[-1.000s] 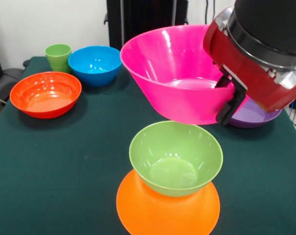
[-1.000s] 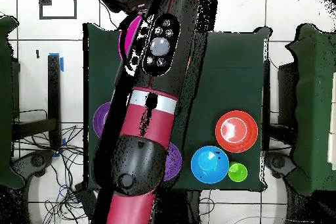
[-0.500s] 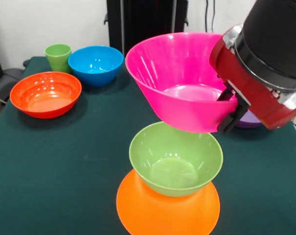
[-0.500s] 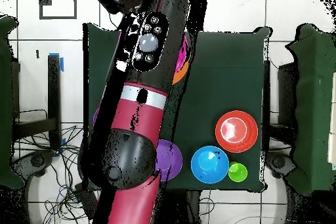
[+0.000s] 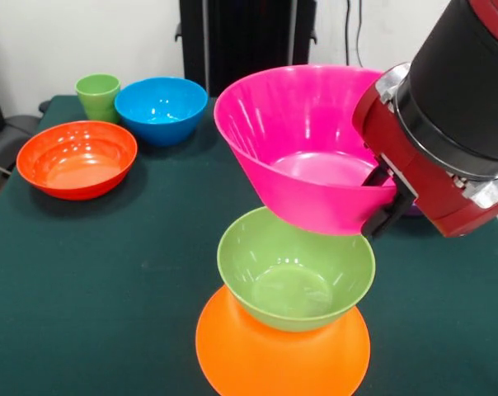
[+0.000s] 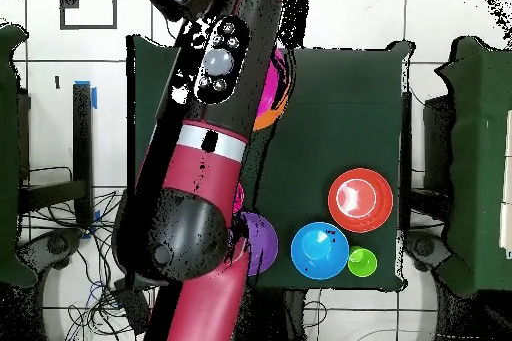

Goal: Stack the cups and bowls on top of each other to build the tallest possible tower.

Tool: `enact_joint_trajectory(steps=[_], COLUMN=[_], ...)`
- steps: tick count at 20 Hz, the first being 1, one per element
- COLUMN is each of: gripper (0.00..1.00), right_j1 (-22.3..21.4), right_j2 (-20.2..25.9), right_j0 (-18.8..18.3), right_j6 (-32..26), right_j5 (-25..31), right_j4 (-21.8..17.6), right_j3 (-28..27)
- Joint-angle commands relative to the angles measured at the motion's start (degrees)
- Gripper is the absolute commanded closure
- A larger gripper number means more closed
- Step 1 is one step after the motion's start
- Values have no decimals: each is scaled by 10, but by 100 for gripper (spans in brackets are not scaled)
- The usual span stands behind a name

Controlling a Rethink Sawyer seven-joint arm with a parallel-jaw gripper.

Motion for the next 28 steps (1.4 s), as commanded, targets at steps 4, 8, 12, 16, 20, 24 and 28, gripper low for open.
enact_joint_trajectory(steps=[4, 8, 12, 16, 20, 24, 28], gripper=[100, 100, 100, 100, 100, 100, 100], right_j1=[-10, -13, -15, -17, -20, -24, -26], right_j2=[-100, -133, -173, -215, -261, -299, -329], right_j0=[-32, -39, -50, -59, -66, -69, -68], right_j6=[84, 76, 68, 68, 73, 75, 75], right_j5=[-18, -15, -9, -3, 7, 17, 28], right_j4=[57, 85, 125, 165, 210, 245, 272], right_j3=[22, 22, 22, 23, 25, 29, 33])
